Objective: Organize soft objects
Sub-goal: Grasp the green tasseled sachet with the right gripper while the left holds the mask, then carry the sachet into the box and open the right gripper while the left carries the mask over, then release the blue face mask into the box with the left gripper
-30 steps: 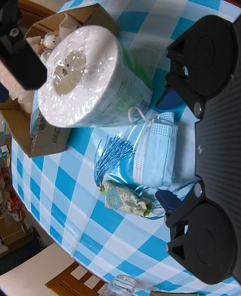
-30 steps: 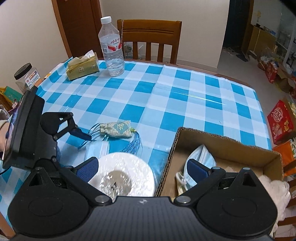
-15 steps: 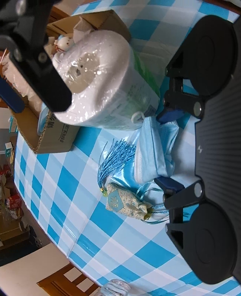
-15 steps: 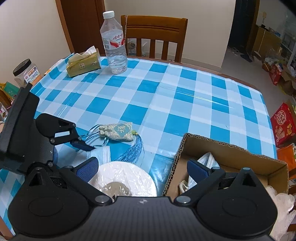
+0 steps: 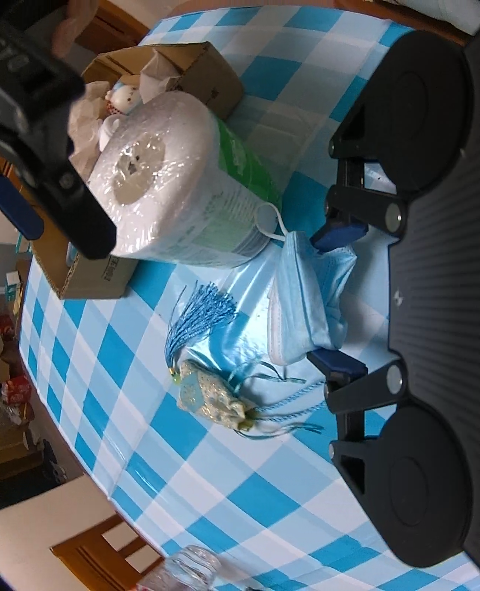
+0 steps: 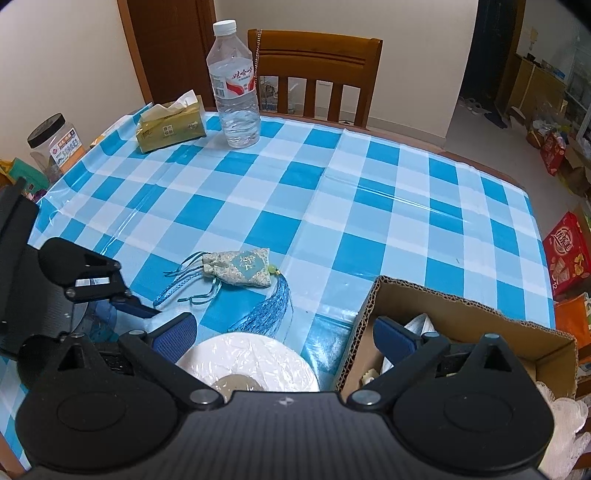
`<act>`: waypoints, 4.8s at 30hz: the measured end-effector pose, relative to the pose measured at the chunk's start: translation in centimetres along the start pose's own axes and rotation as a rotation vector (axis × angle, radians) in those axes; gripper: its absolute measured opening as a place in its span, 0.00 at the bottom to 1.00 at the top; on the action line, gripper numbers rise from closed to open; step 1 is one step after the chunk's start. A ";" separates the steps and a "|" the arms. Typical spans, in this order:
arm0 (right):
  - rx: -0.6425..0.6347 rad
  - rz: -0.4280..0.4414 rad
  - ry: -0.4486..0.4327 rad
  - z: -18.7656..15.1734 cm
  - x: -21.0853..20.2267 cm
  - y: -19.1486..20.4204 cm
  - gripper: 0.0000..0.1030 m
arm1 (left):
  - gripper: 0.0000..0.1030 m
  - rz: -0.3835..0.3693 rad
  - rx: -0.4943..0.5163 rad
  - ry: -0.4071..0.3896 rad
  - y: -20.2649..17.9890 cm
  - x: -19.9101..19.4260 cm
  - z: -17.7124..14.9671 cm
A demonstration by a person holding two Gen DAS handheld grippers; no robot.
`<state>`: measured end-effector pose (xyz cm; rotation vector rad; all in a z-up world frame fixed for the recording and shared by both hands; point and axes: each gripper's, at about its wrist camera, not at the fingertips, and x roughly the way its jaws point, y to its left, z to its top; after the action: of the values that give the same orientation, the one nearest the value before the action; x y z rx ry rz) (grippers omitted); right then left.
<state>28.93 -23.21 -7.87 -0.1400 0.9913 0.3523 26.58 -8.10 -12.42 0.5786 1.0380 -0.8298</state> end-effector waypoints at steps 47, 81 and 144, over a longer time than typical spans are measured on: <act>-0.244 0.115 0.316 8.0 16.1 5.8 0.47 | 0.55 0.011 -0.095 -0.064 -0.3 -3.1 -1.1; -0.110 -0.032 0.064 1.9 -9.8 1.8 0.47 | 0.53 -0.001 0.088 -0.216 -10.2 -13.8 -0.1; 0.574 -0.345 0.004 -18.8 -14.8 -7.6 1.00 | 0.96 0.263 -0.370 -0.209 -17.8 -10.2 8.2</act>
<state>9.38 -38.81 -6.05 0.2086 1.0162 -0.2534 13.47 -21.28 -0.35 0.2961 0.8724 -0.4400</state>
